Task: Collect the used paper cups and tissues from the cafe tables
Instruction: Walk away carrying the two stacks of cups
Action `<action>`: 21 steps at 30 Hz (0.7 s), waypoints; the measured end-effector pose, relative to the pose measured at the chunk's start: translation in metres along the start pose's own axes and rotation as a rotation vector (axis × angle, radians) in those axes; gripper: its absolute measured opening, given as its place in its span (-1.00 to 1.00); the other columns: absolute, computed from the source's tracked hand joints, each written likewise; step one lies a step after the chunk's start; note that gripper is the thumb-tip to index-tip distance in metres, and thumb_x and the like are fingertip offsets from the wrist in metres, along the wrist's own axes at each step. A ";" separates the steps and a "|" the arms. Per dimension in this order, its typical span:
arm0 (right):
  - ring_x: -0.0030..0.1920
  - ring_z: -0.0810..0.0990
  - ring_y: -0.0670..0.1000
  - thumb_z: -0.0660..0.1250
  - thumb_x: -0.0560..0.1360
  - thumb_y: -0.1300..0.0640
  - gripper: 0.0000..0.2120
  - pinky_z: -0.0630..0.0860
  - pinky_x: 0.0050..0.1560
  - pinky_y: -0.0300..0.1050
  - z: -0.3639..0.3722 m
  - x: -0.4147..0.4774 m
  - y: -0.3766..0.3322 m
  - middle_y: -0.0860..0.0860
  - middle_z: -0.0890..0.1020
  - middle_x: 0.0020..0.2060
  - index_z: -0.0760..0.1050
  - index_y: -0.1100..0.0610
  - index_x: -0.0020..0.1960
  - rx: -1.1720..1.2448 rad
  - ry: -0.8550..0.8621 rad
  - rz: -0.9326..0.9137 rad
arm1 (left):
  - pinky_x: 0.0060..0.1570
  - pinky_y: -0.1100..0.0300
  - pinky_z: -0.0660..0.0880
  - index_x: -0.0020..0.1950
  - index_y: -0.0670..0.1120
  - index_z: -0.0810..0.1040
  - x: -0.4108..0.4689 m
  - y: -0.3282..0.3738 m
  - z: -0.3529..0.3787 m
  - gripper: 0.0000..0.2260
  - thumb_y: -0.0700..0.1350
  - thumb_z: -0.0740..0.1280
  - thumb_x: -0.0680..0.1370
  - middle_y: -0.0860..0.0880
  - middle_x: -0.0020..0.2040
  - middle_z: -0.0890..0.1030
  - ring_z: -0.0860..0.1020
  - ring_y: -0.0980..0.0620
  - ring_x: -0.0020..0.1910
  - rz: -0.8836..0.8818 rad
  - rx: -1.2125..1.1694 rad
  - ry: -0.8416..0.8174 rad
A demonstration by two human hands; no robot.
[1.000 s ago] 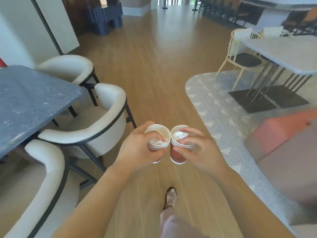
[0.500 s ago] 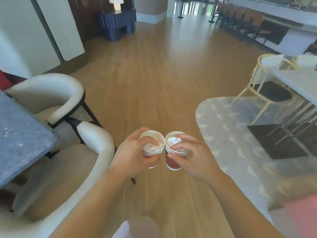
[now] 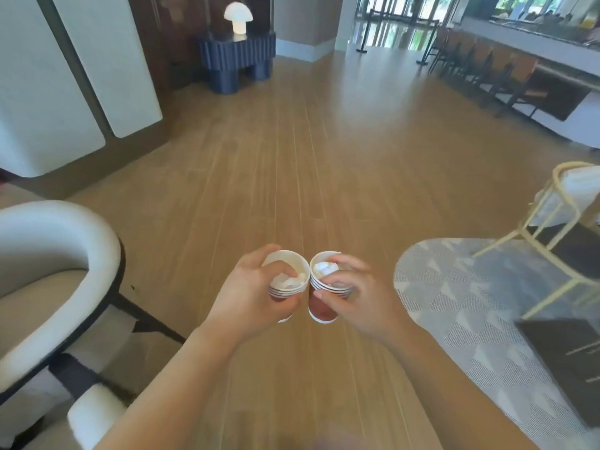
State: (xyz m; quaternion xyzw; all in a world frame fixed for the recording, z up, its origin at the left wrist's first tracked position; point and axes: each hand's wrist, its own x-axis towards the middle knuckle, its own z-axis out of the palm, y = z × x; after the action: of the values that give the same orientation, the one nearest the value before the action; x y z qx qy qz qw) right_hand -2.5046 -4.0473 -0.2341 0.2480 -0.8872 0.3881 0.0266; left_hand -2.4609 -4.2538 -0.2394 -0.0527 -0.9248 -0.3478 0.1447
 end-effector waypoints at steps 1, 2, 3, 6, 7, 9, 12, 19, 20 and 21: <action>0.04 0.34 -0.51 0.48 0.34 -0.03 -0.91 0.23 -0.03 -0.60 0.002 0.028 0.010 -0.43 0.39 0.11 0.63 -0.12 -0.16 0.001 0.007 -0.009 | 0.04 0.21 0.37 -0.04 0.06 0.62 0.027 -0.010 0.001 -0.72 -0.02 0.54 0.28 0.05 0.28 0.47 0.48 -0.05 0.14 0.003 0.014 0.006; 0.04 0.35 -0.51 0.48 0.34 -0.03 -0.91 0.23 -0.04 -0.61 0.003 0.056 0.019 -0.42 0.40 0.10 0.63 -0.12 -0.16 -0.003 0.015 -0.019 | 0.03 0.21 0.36 -0.04 0.04 0.62 0.055 -0.020 0.003 -0.72 -0.02 0.53 0.29 0.03 0.27 0.48 0.49 -0.06 0.12 0.006 0.029 0.008; 0.03 0.36 -0.51 0.48 0.33 -0.04 -0.90 0.24 -0.06 -0.61 0.005 0.084 0.030 -0.43 0.40 0.10 0.62 -0.13 -0.16 -0.010 0.022 -0.027 | 0.02 0.21 0.37 -0.03 0.03 0.62 0.084 -0.030 0.005 -0.72 -0.01 0.53 0.29 0.02 0.27 0.49 0.50 -0.08 0.12 0.009 0.046 0.007; 0.02 0.36 -0.51 0.46 0.34 -0.08 -0.89 0.24 -0.10 -0.61 0.008 0.175 0.063 -0.42 0.41 0.10 0.61 -0.16 -0.14 -0.022 0.021 -0.062 | 0.01 0.21 0.39 -0.01 0.04 0.62 0.173 -0.063 0.011 -0.71 0.01 0.51 0.30 0.00 0.30 0.47 0.49 -0.09 0.16 0.004 0.107 0.017; 0.02 0.36 -0.51 0.46 0.34 -0.08 -0.89 0.25 -0.09 -0.59 0.009 0.207 0.075 -0.39 0.42 0.10 0.61 -0.15 -0.14 -0.014 0.013 -0.072 | 0.01 0.21 0.40 -0.01 0.04 0.63 0.203 -0.075 0.014 -0.71 0.01 0.51 0.30 0.01 0.31 0.47 0.48 -0.08 0.17 0.000 0.123 0.026; 0.04 0.41 -0.43 0.45 0.35 -0.09 -0.88 0.33 -0.05 -0.46 0.011 0.272 0.097 -0.36 0.42 0.12 0.61 -0.15 -0.13 0.004 -0.004 -0.094 | 0.02 0.21 0.41 -0.01 0.04 0.62 0.262 -0.098 0.018 -0.70 0.01 0.52 0.29 0.03 0.31 0.46 0.48 -0.06 0.18 -0.018 0.146 0.048; 0.12 0.47 -0.24 0.43 0.35 -0.10 -0.88 0.41 0.01 -0.24 0.011 0.371 0.123 -0.35 0.42 0.15 0.61 -0.14 -0.13 0.006 -0.028 -0.127 | 0.00 0.22 0.41 -0.02 0.02 0.62 0.345 -0.132 0.019 -0.70 0.00 0.53 0.29 0.05 0.28 0.48 0.50 -0.05 0.16 -0.066 0.146 0.067; 0.18 0.43 -0.16 0.45 0.36 -0.07 -0.87 0.28 0.05 -0.41 0.042 0.577 0.156 -0.22 0.47 0.17 0.64 -0.08 -0.12 -0.009 -0.098 -0.202 | -0.01 0.23 0.39 -0.03 0.01 0.62 0.509 -0.222 0.004 -0.70 0.00 0.53 0.28 0.02 0.28 0.50 0.50 -0.06 0.14 -0.174 0.184 0.114; 0.17 0.41 -0.18 0.45 0.37 -0.07 -0.87 0.22 0.03 -0.51 0.050 0.604 0.160 -0.23 0.47 0.15 0.64 -0.08 -0.11 -0.012 -0.111 -0.214 | -0.01 0.23 0.37 -0.03 -0.01 0.62 0.529 -0.237 0.002 -0.71 -0.02 0.54 0.28 0.02 0.27 0.50 0.51 -0.07 0.13 -0.187 0.183 0.122; 0.16 0.41 -0.19 0.44 0.37 -0.07 -0.87 0.18 0.02 -0.56 0.059 0.632 0.164 -0.24 0.45 0.14 0.64 -0.08 -0.11 -0.009 -0.127 -0.224 | -0.01 0.24 0.36 -0.04 -0.02 0.62 0.550 -0.255 0.000 -0.71 -0.04 0.55 0.28 0.01 0.26 0.50 0.51 -0.07 0.11 -0.201 0.181 0.131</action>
State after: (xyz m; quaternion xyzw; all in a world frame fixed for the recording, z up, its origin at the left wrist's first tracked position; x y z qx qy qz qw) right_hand -3.1246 -4.2597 -0.2345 0.3695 -0.8556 0.3622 0.0148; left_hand -3.0350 -4.4471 -0.2321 0.0762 -0.9416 -0.2782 0.1735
